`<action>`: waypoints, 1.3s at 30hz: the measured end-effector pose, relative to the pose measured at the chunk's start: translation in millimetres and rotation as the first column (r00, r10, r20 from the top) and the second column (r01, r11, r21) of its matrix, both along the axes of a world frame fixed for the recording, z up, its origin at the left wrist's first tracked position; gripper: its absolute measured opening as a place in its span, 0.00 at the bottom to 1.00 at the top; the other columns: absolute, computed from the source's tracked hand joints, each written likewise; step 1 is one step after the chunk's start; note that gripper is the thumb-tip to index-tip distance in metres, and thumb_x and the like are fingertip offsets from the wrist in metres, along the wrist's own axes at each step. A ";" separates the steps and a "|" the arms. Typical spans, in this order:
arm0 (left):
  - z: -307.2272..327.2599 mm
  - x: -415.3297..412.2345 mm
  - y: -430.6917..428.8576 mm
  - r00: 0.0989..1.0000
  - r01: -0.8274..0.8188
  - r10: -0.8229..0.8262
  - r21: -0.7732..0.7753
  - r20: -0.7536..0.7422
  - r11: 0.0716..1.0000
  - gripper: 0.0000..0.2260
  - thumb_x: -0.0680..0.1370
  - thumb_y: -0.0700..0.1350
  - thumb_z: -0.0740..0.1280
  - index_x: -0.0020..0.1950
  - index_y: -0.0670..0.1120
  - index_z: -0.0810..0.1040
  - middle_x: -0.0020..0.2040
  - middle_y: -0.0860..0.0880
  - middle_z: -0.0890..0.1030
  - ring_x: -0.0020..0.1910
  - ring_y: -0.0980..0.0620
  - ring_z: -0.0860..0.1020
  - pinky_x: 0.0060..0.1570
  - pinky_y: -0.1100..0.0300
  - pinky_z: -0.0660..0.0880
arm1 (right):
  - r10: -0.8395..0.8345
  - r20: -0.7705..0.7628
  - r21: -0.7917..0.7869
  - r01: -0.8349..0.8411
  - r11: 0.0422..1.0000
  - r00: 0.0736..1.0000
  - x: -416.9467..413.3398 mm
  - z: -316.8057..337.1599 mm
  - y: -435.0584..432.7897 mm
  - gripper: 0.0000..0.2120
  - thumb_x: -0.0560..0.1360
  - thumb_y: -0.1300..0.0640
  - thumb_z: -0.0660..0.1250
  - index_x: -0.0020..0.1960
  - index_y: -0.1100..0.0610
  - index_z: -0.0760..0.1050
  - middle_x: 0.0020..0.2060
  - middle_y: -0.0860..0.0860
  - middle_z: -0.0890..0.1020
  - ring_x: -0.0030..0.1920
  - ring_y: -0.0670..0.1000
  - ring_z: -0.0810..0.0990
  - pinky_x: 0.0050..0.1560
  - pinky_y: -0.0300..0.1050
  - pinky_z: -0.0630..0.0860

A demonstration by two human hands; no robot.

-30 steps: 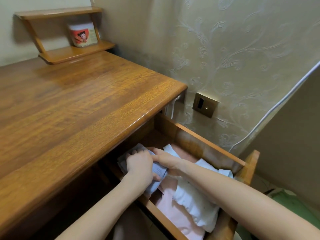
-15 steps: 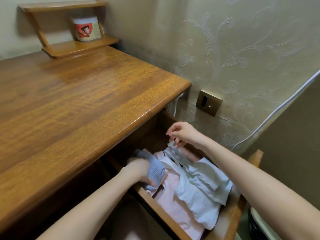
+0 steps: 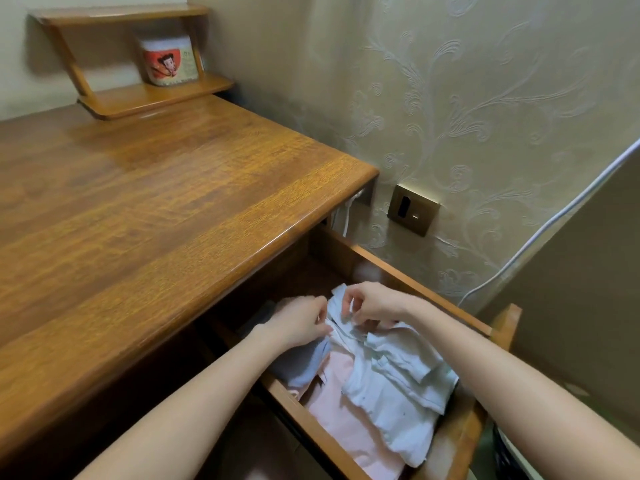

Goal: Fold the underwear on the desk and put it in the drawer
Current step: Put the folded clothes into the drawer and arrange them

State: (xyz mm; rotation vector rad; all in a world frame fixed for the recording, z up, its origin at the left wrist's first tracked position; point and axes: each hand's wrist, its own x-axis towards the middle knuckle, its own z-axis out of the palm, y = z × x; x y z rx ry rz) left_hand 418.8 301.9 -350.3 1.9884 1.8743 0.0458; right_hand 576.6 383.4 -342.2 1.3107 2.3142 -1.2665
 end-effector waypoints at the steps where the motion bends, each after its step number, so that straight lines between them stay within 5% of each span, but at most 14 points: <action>1: 0.6 -0.7 5.2 1.000 -0.008 0.008 -0.008 0.012 1.000 0.10 0.74 0.52 0.68 0.50 0.48 0.75 0.47 0.49 0.78 0.45 0.51 0.76 0.44 0.57 0.74 | 0.018 0.025 -0.019 -0.017 1.000 1.000 3.9 4.9 1.7 0.07 0.71 0.61 0.70 0.46 0.52 0.76 0.42 0.50 0.79 0.37 0.46 0.78 0.35 0.38 0.75; 5: 0.9 -1.1 21.5 0.995 0.100 -0.095 -0.141 0.037 0.985 0.12 0.73 0.46 0.70 0.55 0.49 0.74 0.48 0.51 0.76 0.48 0.50 0.76 0.47 0.55 0.76 | 0.223 0.265 -0.089 -0.206 0.974 0.938 17.4 5.8 -8.7 0.08 0.69 0.60 0.71 0.40 0.48 0.76 0.43 0.48 0.80 0.42 0.48 0.78 0.45 0.44 0.78; 8: -6.0 -0.5 26.1 0.983 0.176 -0.163 -0.192 0.083 0.965 0.14 0.74 0.44 0.69 0.58 0.51 0.72 0.47 0.50 0.74 0.45 0.50 0.74 0.43 0.57 0.74 | 0.257 0.294 -0.095 -0.239 0.966 0.921 27.8 8.0 -12.1 0.12 0.72 0.64 0.66 0.47 0.47 0.75 0.45 0.48 0.77 0.44 0.49 0.75 0.47 0.45 0.76; 13: -14.2 -2.5 30.8 0.977 0.191 -0.181 -0.094 0.114 0.977 0.06 0.72 0.45 0.71 0.42 0.51 0.74 0.48 0.50 0.72 0.45 0.51 0.73 0.43 0.59 0.74 | 0.426 0.232 -0.158 -0.398 0.904 0.875 31.1 19.9 -20.7 0.26 0.75 0.67 0.56 0.56 0.36 0.73 0.44 0.48 0.73 0.42 0.49 0.70 0.46 0.42 0.70; 17: -9.6 -9.3 30.7 0.969 0.225 -0.223 -0.014 0.111 0.974 0.09 0.70 0.46 0.73 0.38 0.50 0.73 0.47 0.52 0.73 0.45 0.52 0.72 0.44 0.56 0.75 | 0.395 0.249 -0.134 -0.373 0.918 0.884 38.6 14.9 -22.9 0.21 0.74 0.65 0.56 0.51 0.40 0.75 0.43 0.48 0.73 0.42 0.49 0.71 0.45 0.43 0.70; 21: -8.3 -18.1 30.6 0.954 0.296 -0.296 -0.015 -0.040 0.955 0.06 0.74 0.51 0.68 0.43 0.49 0.75 0.47 0.52 0.73 0.45 0.55 0.68 0.44 0.60 0.63 | 0.328 0.229 -0.148 -0.300 0.942 0.916 45.6 13.1 -18.5 0.16 0.74 0.62 0.62 0.43 0.39 0.73 0.42 0.45 0.74 0.41 0.46 0.72 0.40 0.38 0.71; 24: -11.5 -17.8 30.6 0.969 0.246 -0.246 -0.005 -0.027 0.969 0.04 0.74 0.48 0.66 0.43 0.49 0.73 0.44 0.52 0.73 0.43 0.54 0.71 0.38 0.61 0.64 | 0.302 0.209 -0.165 -0.271 0.948 0.930 48.3 14.9 -16.3 0.11 0.74 0.62 0.64 0.47 0.46 0.74 0.41 0.45 0.74 0.39 0.45 0.72 0.31 0.31 0.69; 27: -21.6 -15.3 31.9 0.985 0.135 -0.130 -0.035 0.111 0.990 0.02 0.74 0.45 0.66 0.44 0.51 0.73 0.45 0.52 0.76 0.43 0.53 0.75 0.38 0.62 0.72 | 0.255 0.187 -0.200 -0.218 0.955 0.949 51.6 16.9 -14.5 0.10 0.74 0.64 0.65 0.48 0.49 0.75 0.40 0.46 0.76 0.38 0.44 0.73 0.28 0.28 0.69; 30: -28.4 -6.1 32.3 0.930 0.041 0.005 -0.118 0.366 0.992 0.11 0.73 0.47 0.70 0.53 0.50 0.74 0.49 0.52 0.78 0.46 0.56 0.77 0.47 0.59 0.78 | 0.208 0.180 -0.216 -0.168 0.962 0.961 51.6 18.1 -13.9 0.10 0.74 0.64 0.67 0.48 0.50 0.76 0.42 0.47 0.78 0.39 0.45 0.76 0.31 0.29 0.70; 32: -29.9 2.4 32.7 0.922 0.020 0.045 -0.164 0.385 0.986 0.17 0.71 0.53 0.71 0.56 0.49 0.73 0.48 0.52 0.78 0.45 0.56 0.77 0.45 0.60 0.78 | 0.183 0.170 -0.229 -0.142 0.963 0.968 50.3 19.0 -13.3 0.10 0.73 0.64 0.67 0.47 0.49 0.76 0.43 0.48 0.79 0.41 0.45 0.77 0.34 0.31 0.72; 35: -28.4 11.6 34.8 0.912 -0.003 0.071 -0.167 0.405 0.986 0.16 0.72 0.59 0.68 0.49 0.47 0.74 0.40 0.53 0.75 0.38 0.57 0.73 0.36 0.63 0.69 | 0.166 0.165 -0.241 -0.124 0.962 0.972 49.3 19.7 -12.8 0.09 0.74 0.63 0.67 0.46 0.49 0.75 0.42 0.47 0.80 0.41 0.45 0.78 0.37 0.33 0.73; 39: -22.3 16.9 36.1 0.873 0.003 0.100 -0.211 0.477 0.978 0.11 0.74 0.58 0.65 0.49 0.52 0.74 0.44 0.53 0.75 0.44 0.56 0.74 0.40 0.63 0.69 | 0.143 0.159 -0.226 -0.105 0.968 0.977 50.8 16.9 -12.2 0.08 0.73 0.63 0.68 0.42 0.50 0.73 0.40 0.48 0.79 0.40 0.46 0.77 0.38 0.35 0.74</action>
